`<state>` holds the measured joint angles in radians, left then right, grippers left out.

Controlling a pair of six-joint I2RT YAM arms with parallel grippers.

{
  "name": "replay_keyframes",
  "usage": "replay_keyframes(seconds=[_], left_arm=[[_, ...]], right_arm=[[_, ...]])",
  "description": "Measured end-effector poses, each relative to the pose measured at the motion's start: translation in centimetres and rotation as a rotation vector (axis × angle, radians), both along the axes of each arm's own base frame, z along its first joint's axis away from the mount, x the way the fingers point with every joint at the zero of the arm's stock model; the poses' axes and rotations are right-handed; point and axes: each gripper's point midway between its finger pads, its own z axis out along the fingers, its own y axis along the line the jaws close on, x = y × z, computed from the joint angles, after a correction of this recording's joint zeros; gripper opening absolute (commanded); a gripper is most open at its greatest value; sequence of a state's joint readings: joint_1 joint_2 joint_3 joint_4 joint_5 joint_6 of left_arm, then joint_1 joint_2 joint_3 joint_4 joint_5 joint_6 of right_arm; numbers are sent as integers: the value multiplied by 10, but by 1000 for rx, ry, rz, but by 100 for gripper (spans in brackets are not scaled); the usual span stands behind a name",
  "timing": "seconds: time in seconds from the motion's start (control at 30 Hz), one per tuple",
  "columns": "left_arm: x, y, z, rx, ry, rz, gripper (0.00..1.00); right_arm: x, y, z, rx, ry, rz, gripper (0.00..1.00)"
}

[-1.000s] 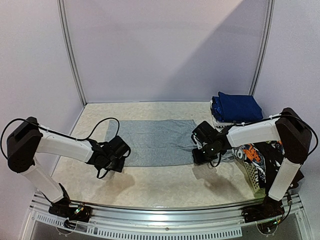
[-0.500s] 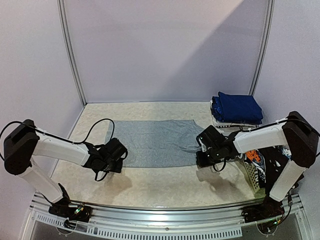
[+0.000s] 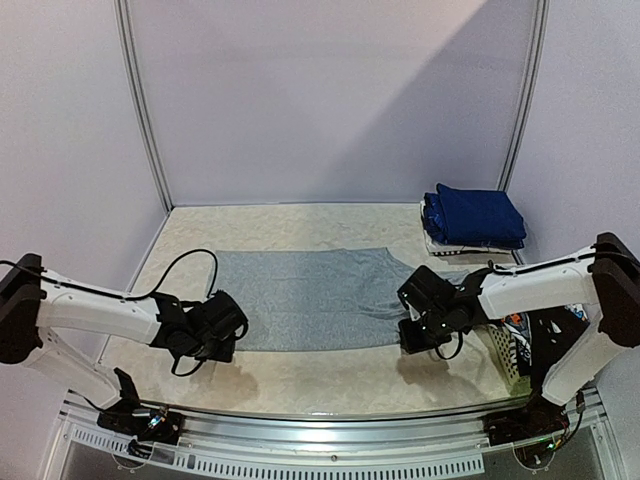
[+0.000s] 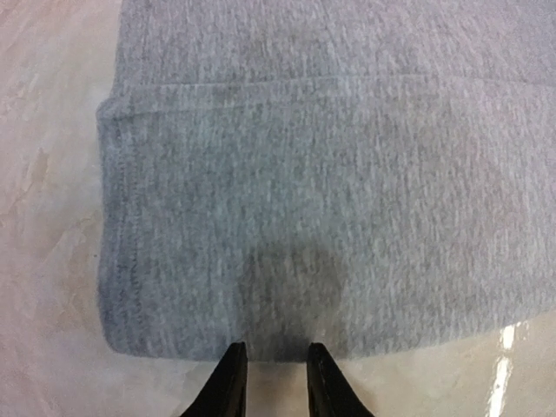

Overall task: Fold and stack the mixed laundry pile
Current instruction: Fold the 1/3-folded tank top at the center of the board.

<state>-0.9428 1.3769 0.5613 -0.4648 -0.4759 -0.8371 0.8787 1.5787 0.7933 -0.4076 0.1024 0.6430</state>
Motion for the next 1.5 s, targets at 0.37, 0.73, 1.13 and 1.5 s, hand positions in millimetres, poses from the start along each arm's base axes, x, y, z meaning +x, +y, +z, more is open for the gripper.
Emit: replay_keyframes(seconds=[0.37,0.73,1.13,1.5], left_arm=[[20,8,48,-2,-105,28,27],[39,24,9,69,-27,52,25],[31,27,-8,46,15,114,23],[-2,36,-2,50,70,135,27]], right_arm=[[29,25,71,78,-131,36,28],[50,6,2,-85,-31,6,24],[50,4,-6,-39,-74,-23,24],[13,-4,-2,-67,-19,-24,32]])
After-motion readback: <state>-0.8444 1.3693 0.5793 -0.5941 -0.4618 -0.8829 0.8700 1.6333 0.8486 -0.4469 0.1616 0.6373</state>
